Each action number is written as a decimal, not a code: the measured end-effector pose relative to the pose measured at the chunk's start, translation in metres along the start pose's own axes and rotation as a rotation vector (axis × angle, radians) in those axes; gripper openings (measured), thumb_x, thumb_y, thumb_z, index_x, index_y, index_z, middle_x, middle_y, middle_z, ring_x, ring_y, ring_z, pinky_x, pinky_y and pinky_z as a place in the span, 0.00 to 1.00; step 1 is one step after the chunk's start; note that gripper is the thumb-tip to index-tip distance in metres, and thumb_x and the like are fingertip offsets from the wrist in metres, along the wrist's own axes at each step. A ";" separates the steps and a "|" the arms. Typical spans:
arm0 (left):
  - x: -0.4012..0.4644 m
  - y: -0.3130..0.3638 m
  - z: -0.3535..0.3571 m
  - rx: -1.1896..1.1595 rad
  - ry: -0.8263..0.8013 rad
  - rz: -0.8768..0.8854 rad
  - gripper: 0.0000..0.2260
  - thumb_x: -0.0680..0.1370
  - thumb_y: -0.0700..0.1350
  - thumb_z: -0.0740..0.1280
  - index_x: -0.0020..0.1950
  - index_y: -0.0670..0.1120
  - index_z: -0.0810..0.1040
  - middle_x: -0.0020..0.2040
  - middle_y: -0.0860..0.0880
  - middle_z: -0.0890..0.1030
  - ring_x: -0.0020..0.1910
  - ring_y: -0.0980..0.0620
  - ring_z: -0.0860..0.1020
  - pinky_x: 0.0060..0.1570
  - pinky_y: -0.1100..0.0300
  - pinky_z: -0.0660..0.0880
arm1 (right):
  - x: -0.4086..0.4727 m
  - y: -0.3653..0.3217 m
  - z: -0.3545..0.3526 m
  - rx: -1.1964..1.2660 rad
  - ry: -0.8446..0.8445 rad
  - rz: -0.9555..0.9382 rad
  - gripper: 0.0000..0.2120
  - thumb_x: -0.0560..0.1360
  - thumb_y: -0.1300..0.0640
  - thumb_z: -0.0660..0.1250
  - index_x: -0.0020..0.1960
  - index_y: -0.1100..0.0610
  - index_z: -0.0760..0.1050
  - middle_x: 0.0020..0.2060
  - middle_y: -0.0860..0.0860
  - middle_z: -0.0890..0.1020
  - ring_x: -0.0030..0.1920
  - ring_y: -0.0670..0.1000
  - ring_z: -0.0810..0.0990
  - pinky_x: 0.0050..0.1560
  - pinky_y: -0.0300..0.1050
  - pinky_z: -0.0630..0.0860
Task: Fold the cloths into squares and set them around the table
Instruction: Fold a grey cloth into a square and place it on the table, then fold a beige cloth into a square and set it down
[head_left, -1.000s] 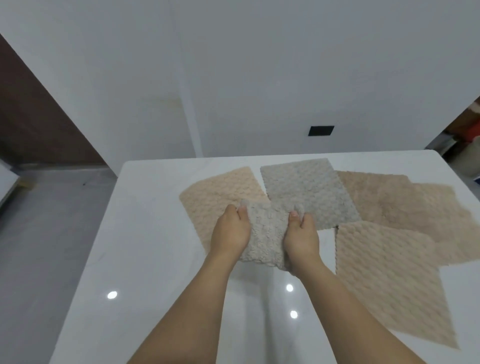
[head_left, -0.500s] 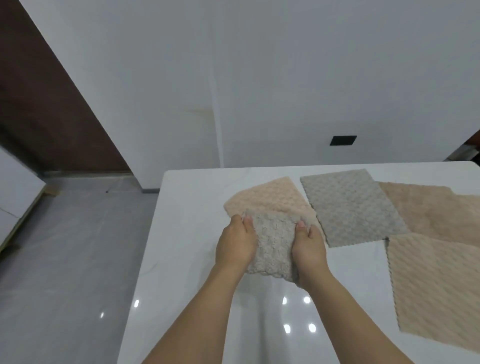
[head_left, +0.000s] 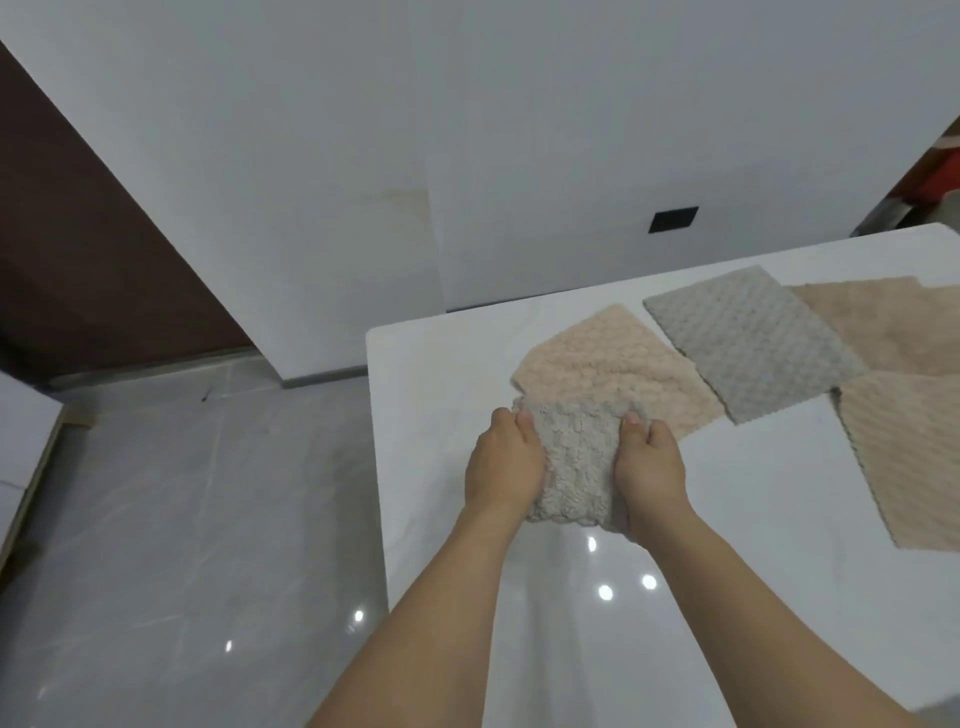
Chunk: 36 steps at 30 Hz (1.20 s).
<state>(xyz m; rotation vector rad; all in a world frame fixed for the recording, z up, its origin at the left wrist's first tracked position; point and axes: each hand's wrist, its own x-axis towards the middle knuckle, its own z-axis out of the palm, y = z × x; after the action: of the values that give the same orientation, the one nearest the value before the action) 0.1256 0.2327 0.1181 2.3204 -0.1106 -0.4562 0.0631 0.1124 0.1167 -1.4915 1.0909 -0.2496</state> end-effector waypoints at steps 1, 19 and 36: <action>0.001 -0.007 -0.008 0.008 -0.019 0.018 0.20 0.85 0.55 0.47 0.55 0.41 0.71 0.51 0.42 0.79 0.44 0.45 0.73 0.43 0.54 0.68 | -0.007 0.004 0.008 0.003 0.013 0.008 0.18 0.80 0.42 0.54 0.57 0.55 0.69 0.55 0.54 0.75 0.57 0.57 0.75 0.62 0.60 0.73; 0.082 -0.131 -0.097 0.346 -0.374 0.451 0.15 0.85 0.53 0.48 0.47 0.45 0.65 0.36 0.50 0.71 0.35 0.48 0.71 0.36 0.53 0.66 | -0.100 0.053 0.156 -0.056 0.267 0.217 0.18 0.83 0.47 0.49 0.52 0.60 0.69 0.46 0.53 0.75 0.45 0.52 0.75 0.47 0.48 0.69; 0.194 -0.189 -0.033 0.576 -0.478 0.951 0.15 0.85 0.55 0.49 0.46 0.47 0.64 0.34 0.50 0.72 0.35 0.45 0.73 0.35 0.50 0.69 | -0.046 0.155 0.254 -0.544 0.683 0.040 0.12 0.82 0.54 0.48 0.58 0.57 0.66 0.36 0.54 0.81 0.40 0.60 0.77 0.53 0.53 0.63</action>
<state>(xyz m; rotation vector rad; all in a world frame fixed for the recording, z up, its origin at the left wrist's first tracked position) 0.3075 0.3473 -0.0493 2.2865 -1.6647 -0.4930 0.1421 0.3383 -0.0664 -1.9234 1.8374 -0.4834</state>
